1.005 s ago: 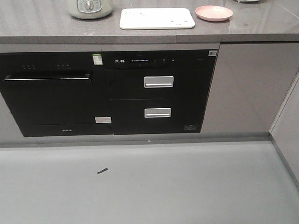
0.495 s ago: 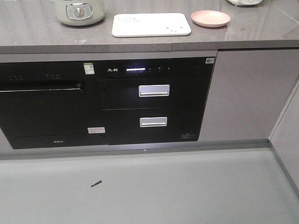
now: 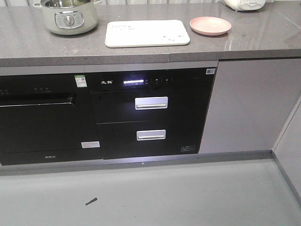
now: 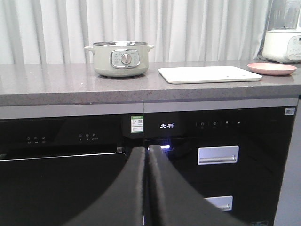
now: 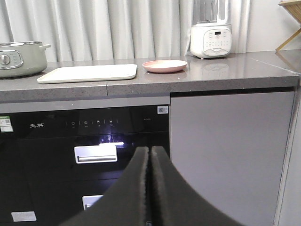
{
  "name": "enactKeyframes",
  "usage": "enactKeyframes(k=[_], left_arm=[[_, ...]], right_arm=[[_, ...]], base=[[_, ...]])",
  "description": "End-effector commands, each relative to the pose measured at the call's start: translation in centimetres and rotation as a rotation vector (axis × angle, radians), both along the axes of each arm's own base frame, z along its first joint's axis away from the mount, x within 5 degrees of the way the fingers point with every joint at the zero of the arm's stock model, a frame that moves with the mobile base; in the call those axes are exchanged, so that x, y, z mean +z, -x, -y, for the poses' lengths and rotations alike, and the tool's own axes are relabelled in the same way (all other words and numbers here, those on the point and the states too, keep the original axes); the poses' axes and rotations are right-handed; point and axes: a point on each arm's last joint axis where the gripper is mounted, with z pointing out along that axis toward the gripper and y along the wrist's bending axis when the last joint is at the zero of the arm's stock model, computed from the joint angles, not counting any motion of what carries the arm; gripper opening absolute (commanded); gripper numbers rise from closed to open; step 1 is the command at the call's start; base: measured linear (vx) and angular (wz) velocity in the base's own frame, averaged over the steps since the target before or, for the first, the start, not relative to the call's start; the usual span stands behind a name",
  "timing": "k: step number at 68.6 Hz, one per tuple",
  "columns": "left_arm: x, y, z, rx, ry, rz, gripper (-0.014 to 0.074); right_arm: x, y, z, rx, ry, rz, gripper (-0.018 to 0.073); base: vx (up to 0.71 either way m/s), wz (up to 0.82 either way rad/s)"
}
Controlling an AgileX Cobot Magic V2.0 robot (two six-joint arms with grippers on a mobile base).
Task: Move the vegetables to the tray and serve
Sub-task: 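Drive the base forward to the counter facing the tray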
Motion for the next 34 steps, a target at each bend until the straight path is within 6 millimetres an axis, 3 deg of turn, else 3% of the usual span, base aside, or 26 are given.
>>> enactKeyframes(k=[1, 34], left_arm=[[-0.16, 0.02, 0.06, -0.007, 0.014, 0.062, -0.0006], [-0.16, 0.02, 0.06, -0.007, 0.014, 0.062, -0.0006]], right_arm=[[0.20, 0.02, 0.06, -0.008, 0.003, 0.069, -0.0006], [0.20, 0.02, 0.06, -0.008, 0.003, 0.069, -0.0006]], base=[[0.20, 0.00], [0.19, 0.00]])
